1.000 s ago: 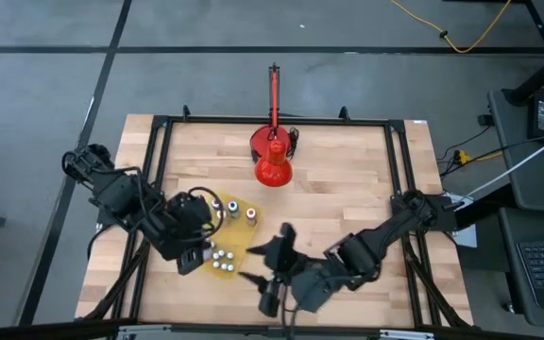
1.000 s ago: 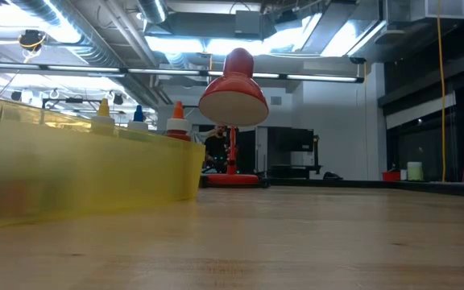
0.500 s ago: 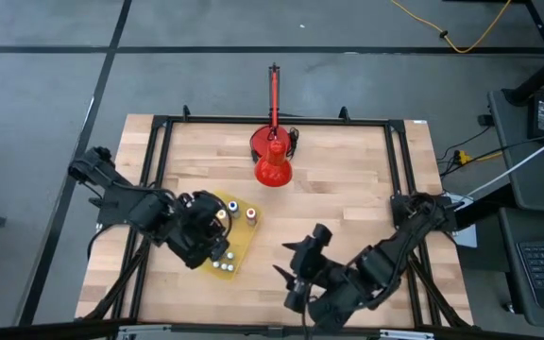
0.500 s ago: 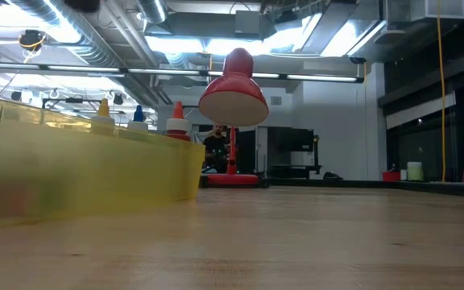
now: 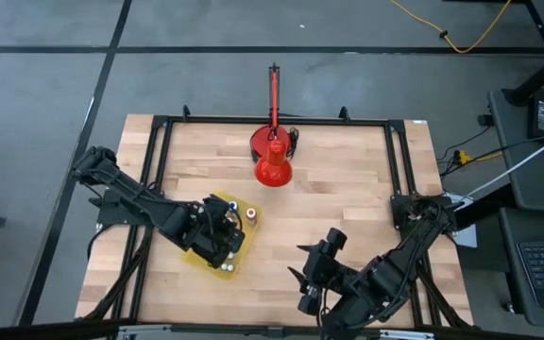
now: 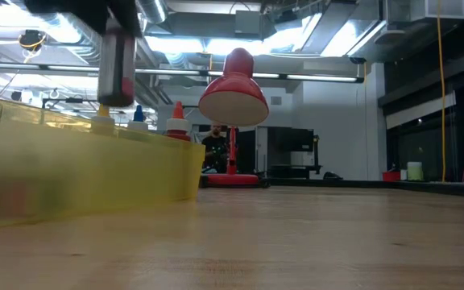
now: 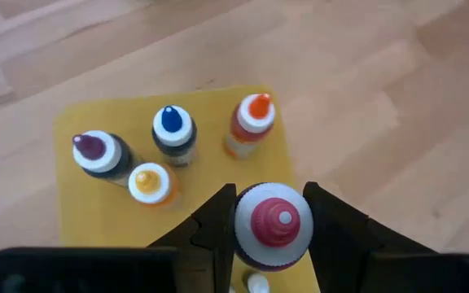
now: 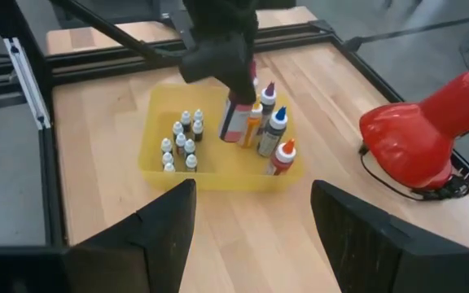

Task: Pick & Place food coloring
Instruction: Put the large pink food coloring bottle into the yellow bin

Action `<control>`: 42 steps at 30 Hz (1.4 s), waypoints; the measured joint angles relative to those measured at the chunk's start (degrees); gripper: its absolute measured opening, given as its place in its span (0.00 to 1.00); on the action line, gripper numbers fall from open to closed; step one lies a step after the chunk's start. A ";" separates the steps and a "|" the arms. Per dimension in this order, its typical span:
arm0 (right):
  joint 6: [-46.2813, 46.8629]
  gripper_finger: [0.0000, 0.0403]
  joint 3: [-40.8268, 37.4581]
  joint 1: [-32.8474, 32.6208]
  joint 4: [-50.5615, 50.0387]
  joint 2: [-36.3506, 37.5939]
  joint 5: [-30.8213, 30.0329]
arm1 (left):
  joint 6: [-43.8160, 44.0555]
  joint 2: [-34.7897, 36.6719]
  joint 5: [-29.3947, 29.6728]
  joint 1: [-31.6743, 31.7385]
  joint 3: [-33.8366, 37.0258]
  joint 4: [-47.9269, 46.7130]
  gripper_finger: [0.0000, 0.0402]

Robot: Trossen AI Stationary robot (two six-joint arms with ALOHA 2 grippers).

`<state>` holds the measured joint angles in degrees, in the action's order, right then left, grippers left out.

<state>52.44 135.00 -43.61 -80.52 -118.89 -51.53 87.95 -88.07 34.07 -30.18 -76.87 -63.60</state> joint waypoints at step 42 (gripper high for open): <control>1.28 0.61 0.00 -0.84 -0.14 -0.05 -1.36 | -8.91 -14.51 4.50 4.80 -1.60 3.93 0.55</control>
<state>53.71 135.00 -44.45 -80.66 -118.93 -52.88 79.03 -102.58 38.57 -25.38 -78.47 -59.67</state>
